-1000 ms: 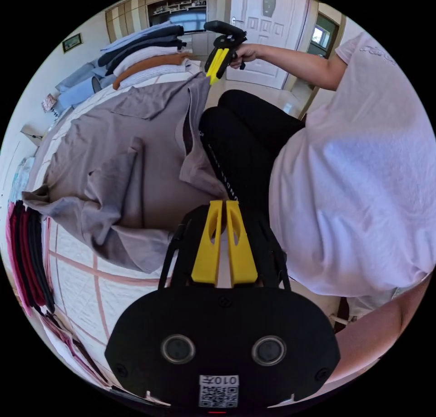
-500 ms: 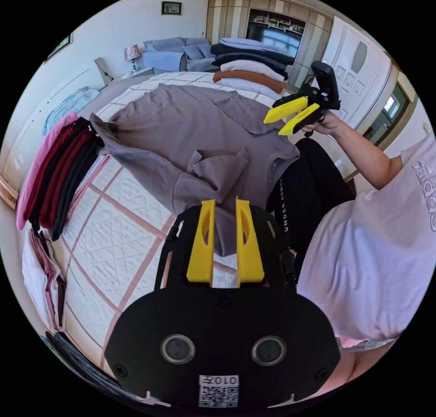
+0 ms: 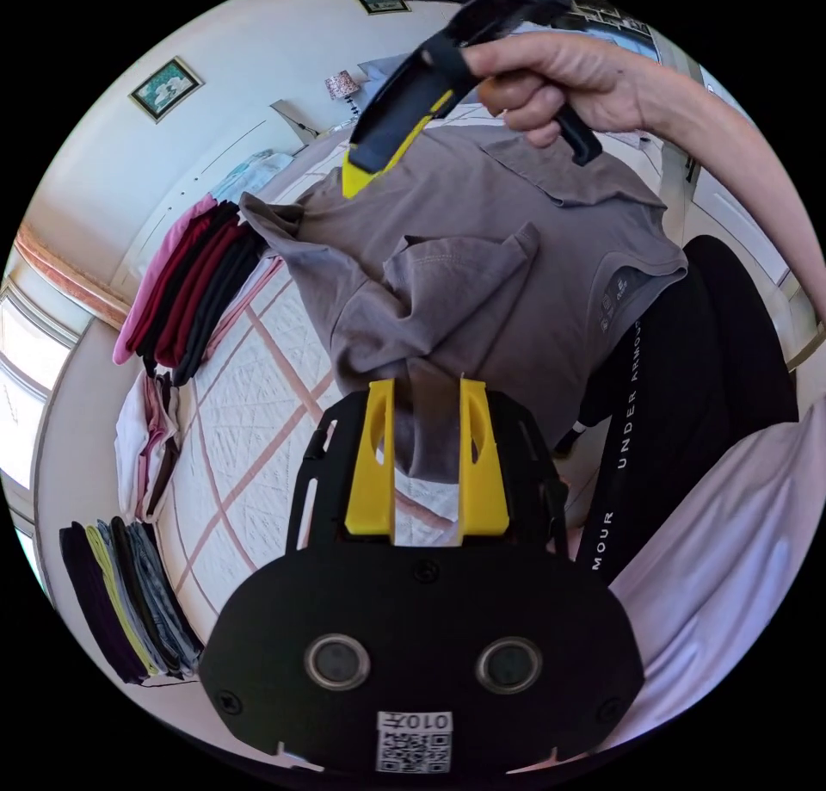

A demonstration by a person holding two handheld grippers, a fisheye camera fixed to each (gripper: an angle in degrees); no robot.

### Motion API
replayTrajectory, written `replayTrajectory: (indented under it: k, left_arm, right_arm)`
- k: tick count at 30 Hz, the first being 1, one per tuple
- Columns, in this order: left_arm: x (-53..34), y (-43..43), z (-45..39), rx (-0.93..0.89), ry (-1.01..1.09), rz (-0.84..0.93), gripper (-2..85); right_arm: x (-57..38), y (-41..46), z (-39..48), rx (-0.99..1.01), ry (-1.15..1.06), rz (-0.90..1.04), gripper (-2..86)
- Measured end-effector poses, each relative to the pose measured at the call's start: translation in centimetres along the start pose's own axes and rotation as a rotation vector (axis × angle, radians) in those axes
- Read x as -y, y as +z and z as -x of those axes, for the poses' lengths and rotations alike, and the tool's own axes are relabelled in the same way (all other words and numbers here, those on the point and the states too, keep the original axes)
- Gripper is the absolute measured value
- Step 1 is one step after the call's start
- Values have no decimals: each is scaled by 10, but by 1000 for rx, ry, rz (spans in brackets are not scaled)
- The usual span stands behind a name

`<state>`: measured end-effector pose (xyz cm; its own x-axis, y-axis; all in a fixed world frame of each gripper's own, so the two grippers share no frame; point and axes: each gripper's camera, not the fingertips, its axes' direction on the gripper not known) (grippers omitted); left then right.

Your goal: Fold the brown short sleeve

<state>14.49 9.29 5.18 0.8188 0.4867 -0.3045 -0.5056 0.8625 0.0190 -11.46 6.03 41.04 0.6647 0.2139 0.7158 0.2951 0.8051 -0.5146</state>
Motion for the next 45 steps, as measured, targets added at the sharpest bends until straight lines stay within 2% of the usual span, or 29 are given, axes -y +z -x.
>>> replayTrajectory:
  k: [2,5,8,12,18,25,29,30,32,34,35,36,38,40,42,45]
  left_arm:
    - [-6,-6,-5,8,7,-18,101]
    - [-17,-13,-14,20,20,-17,100]
    - [-29,-14,-20,13,1,-31,96]
    - [-33,-16,-32,95,24,-44,82]
    - [-56,-30,-41,200,101,-104,35]
    - [-67,-27,-35,240,165,-78,15]
    - [-71,-22,-29,193,199,-74,29]
    - [-74,-23,-22,148,194,-86,33]
    - [-80,-29,-1,15,143,-140,38]
    - [-90,-40,46,-278,38,-264,40]
    - [-92,-42,58,-323,20,-287,41]
    - [-90,-46,82,-336,-7,-300,42]
    - [-77,-50,113,-248,25,-283,47]
    - [-43,-45,157,-170,125,-303,60]
    - [-12,-31,191,-157,202,-319,67]
    - [49,2,244,-255,268,-321,73]
  right_arm:
    - [22,32,-15,88,38,124,110]
    - [34,57,-34,178,113,199,108]
    - [36,70,-50,254,173,215,97]
    - [36,82,-55,267,194,225,64]
    - [50,73,-27,124,73,216,40]
    - [82,51,9,81,-169,62,34]
    - [74,88,11,-23,-231,169,29]
    - [71,87,8,-10,-229,158,30]
    - [51,52,-7,157,-203,-27,34]
    - [28,16,-17,220,-198,-173,38]
    - [8,-5,-20,191,-198,-236,40]
    - [-3,-14,-21,161,-194,-255,40]
    - [-50,-31,-16,6,-198,-283,42]
    - [-87,-28,-9,-96,-191,-286,47]
    - [-121,-16,-4,-140,-160,-273,57]
    - [-168,8,6,-134,-91,-221,62]
